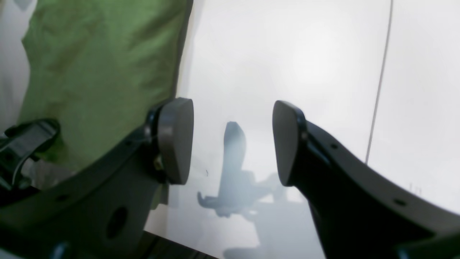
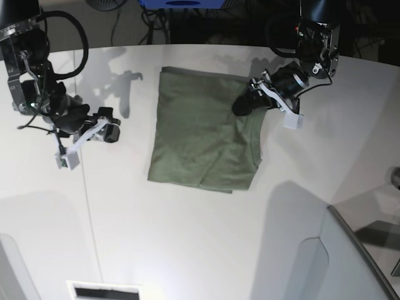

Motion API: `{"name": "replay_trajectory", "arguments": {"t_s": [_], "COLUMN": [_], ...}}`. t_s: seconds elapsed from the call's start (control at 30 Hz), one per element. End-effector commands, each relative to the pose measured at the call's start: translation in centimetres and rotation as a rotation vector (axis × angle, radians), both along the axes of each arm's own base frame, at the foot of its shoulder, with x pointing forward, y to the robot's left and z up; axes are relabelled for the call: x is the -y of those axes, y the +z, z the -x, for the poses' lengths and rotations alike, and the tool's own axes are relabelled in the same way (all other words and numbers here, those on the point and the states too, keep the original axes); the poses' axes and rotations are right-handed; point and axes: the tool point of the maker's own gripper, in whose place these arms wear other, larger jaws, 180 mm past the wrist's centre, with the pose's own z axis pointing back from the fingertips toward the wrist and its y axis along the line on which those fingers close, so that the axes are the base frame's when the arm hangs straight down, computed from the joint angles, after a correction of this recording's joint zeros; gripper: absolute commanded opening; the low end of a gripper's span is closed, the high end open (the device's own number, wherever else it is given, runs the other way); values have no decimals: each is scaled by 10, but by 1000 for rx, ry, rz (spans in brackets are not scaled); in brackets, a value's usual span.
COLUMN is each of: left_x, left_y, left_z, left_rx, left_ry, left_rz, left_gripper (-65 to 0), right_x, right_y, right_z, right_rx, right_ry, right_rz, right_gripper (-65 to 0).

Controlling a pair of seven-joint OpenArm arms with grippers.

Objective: Layout the t-shirt on the table in an organized manner, then fold the t-shirt properly
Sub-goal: 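Release the shirt and move the left gripper to the shirt's side edge, then grasp the shirt side with the left gripper and drag it to square it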

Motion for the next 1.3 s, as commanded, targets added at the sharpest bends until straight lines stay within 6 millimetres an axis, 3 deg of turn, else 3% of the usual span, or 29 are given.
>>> {"name": "replay_trajectory", "arguments": {"t_s": [0.0,0.03,0.33,0.57,0.67,0.93,1.27], "left_x": [2,2,-32,-67,-70,-21,68], "left_y": [-11,-10,15,33,33,35,34], "left_z": [9,4,-29,-56,-69,-101,-127], "left_rx": [-65,-56,8,44,57,247,429], "left_ry": [-20,-21,-167,-326,-437,-768,-848], "left_rz": [-24,-26,-218,-510,-650,-919,-911], "left_gripper": [-597,-650,-650,-650,-650,-650,-650], "right_x": [3,3,5,6,6,4,6], "right_y": [10,10,10,10,10,9,5], "right_z": [-9,-9,-10,-10,-10,-9,-2], "right_rx": [40,40,41,40,40,38,22], "right_ry": [-1,-1,-7,-9,-9,-4,-9], "right_rz": [-4,-4,-1,-1,-1,-3,-1], "right_gripper": [-321,-321,-321,-321,-321,-321,-321]}}
